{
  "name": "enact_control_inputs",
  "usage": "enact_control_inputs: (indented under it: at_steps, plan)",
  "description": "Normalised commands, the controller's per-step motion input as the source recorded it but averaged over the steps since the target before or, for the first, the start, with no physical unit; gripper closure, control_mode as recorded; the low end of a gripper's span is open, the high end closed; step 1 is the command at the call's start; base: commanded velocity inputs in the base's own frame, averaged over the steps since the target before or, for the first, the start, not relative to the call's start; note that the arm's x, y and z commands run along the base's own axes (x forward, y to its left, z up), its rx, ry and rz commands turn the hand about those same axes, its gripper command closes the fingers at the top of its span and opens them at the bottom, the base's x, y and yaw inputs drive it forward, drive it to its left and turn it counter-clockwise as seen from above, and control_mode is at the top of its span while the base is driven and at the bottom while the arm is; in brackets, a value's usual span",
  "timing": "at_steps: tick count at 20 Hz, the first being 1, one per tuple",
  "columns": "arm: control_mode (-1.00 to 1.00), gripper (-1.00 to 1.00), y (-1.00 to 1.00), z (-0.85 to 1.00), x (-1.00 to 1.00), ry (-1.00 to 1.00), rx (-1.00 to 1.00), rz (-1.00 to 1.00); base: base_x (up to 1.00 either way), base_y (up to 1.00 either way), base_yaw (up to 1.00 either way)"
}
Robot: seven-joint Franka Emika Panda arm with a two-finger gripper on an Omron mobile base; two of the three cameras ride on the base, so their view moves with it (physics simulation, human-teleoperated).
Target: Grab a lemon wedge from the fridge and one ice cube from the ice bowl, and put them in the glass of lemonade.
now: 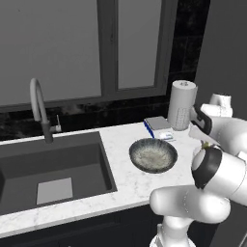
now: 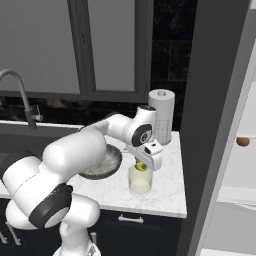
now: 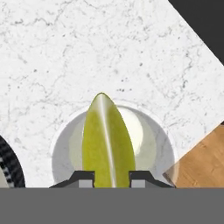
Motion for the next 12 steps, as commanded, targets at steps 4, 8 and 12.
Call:
enact_control_inputs:
  at_steps: [4,8,12]
  plan:
    - [-1.0,1.0,0.0,0.0,-0.17,-0.15,0.0,-0.01,0.0,0.0,0.0]
    - [-1.0,1.0,-0.07,0.0,-0.33,-0.09,0.0,-0.04,0.0,0.0,0.0]
    - [-1.0,1.0,-0.05,0.0,-0.12,-0.01,0.0,-0.03,0.0,0.0,0.0]
